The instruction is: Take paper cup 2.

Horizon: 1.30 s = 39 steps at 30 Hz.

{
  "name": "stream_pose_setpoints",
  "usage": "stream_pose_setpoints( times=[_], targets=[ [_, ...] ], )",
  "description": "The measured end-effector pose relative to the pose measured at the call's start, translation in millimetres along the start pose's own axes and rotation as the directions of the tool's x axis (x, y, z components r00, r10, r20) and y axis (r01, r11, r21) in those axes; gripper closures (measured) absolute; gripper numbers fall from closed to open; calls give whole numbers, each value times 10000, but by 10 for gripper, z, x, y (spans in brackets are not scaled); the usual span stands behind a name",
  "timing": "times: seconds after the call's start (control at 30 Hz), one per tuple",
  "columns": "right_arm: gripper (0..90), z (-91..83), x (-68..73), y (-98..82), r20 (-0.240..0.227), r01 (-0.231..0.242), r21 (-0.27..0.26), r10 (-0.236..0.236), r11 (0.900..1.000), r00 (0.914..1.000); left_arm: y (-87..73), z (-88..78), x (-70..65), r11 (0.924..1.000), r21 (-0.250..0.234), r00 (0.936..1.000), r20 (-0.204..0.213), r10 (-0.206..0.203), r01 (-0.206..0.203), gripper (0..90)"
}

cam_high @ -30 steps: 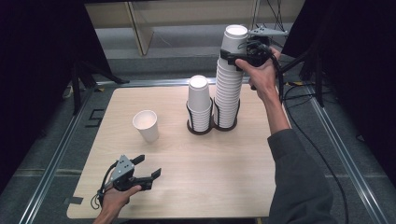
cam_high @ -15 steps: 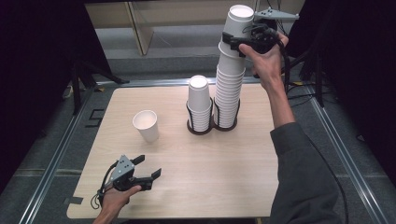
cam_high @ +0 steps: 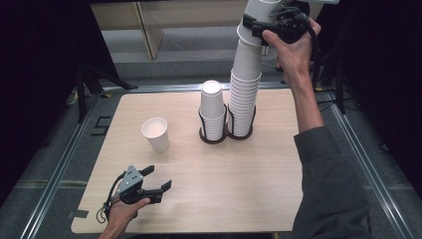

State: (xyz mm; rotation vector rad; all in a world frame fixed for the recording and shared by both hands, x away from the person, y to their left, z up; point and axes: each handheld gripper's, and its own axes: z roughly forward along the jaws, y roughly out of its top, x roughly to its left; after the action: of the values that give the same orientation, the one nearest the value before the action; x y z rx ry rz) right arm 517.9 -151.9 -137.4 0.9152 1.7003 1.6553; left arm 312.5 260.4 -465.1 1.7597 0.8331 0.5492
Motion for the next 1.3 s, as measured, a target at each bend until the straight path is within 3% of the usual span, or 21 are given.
stream_pose_setpoints(
  times=[0.2, 0.3, 0.4, 0.63, 0.7, 0.83, 0.9, 1.03, 1.2, 1.23, 1.27, 1.3],
  targets=[
    [175, -242, -35, -44, 99, 38, 129, -39, 9999, 9999, -3, 11, -6, 10000, -45, 10000, 13, -57, 57, 144],
    [175, -384, -55, -103, 118, 41, 143, -43, 9999, 9999, 0, -3, -18, 9998, 182, 9999, -131, -79, 81, 144],
    [175, -522, -74, -192, 226, 299, 257, -305, 9992, 9993, -3, 19, -14, 10000, 10, 10000, -36, -12, 12, 144],
    [175, -759, -23, -580, 44, 387, 822, -392, 9959, 9992, -3, 19, -17, 10000, 32, 10000, -49, -20, 20, 144],
    [175, -807, 11, -712, -99, 176, 849, -168, 9962, 9998, -3, 20, -16, 10000, 13, 10000, -43, -13, 13, 144],
    [175, -864, 86, -966, -311, 298, 1097, -266, 9935, 9992, -2, 7, -31, 9997, 157, 9997, -139, -206, 208, 144],
    [175, -879, 143, -1094, -459, 106, 1211, -50, 9926, 9989, 0, 27, -12, 10000, -6, 10000, -8, 30, -30, 144],
    [175, -884, 243, -1344, -758, 230, 1287, -133, 9914, 9970, -4, 36, -23, 9999, -121, 9999, 90, 94, -93, 144],
    [175, -837, 391, -1629, -1214, -39, 1495, 223, 9888, 9924, -4, 45, -14, 9998, -163, 9999, 51, 122, -122, 144],
    [175, -821, 408, -1666, -1299, -15, 1542, 218, 9880, 9913, -6, 32, -29, 10000, -11, 10000, -60, -67, 67, 144],
    [175, -800, 428, -1716, -1244, 123, 1487, 64, 9888, 9922, -6, 37, -26, 10000, -59, 10000, -35, -32, 31, 144],
    [174, -783, 465, -1767, -1365, -46, 1728, 286, 9850, 9902, -8, 57, -14, 9996, -263, 9999, 99, 82, -79, 144]
  ],
)
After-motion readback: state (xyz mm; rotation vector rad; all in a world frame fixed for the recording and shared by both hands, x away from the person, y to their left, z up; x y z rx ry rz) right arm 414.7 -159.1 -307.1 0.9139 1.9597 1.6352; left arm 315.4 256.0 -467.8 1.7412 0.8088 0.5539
